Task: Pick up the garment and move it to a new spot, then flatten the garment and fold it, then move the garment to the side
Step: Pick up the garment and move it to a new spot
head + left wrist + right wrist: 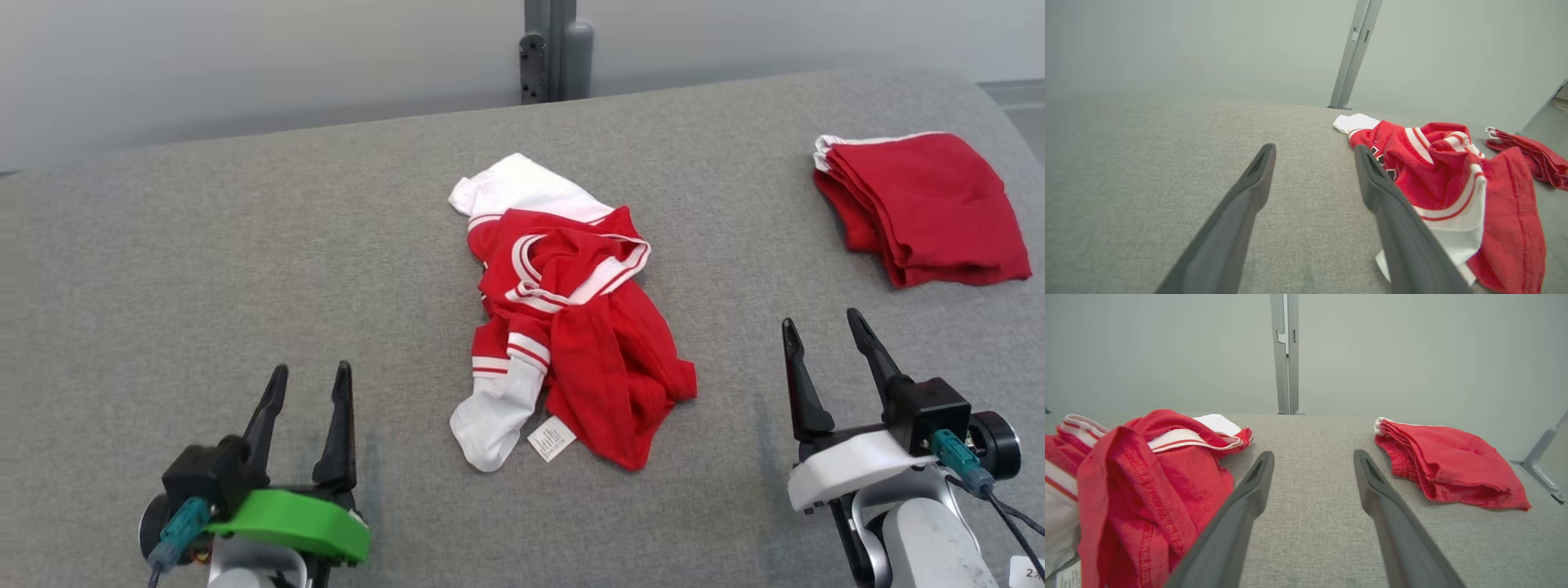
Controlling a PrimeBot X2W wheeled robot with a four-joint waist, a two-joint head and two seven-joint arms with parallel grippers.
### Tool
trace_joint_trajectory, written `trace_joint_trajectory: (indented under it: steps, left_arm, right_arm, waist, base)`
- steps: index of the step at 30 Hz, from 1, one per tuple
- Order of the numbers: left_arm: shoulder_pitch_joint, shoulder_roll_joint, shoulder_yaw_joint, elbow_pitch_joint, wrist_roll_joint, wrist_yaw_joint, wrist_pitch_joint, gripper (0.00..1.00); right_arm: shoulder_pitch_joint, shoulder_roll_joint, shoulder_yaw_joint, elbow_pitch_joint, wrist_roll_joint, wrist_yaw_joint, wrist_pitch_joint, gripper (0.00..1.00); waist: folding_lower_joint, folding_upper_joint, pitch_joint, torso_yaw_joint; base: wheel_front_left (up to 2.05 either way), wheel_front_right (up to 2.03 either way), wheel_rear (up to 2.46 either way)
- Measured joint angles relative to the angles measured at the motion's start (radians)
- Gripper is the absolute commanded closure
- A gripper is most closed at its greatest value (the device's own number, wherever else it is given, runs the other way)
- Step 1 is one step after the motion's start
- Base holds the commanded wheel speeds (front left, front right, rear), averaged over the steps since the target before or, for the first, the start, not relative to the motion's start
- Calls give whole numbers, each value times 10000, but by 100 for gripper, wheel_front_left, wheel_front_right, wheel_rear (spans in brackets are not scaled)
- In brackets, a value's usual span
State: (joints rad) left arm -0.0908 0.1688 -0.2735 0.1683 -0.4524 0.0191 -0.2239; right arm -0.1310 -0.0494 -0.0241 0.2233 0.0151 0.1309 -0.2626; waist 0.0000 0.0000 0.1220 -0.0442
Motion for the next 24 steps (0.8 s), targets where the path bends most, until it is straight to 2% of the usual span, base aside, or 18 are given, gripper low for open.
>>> trace_joint_trajectory:
  steps: [10,18,24]
  left_arm:
    - [1462,92,863,293,8,-35,-357,0]
    - [1745,-299,1881,173,617,-644,-385,0]
    - [1740,-610,2320,217,980,-999,-387,0]
  right_arm:
    - [727,-84,-184,274,-263,0,0,0]
    - [1174,-25,-219,339,-44,0,0,0]
    - [1303,-12,-29,307,383,0,0,0]
  waist:
    - [-1,0,-889,922]
    - [0,0,-1279,1269]
    - [0,0,-1264,1051]
  base:
    - [0,0,0]
    - [0,0,0]
    - [0,0,0]
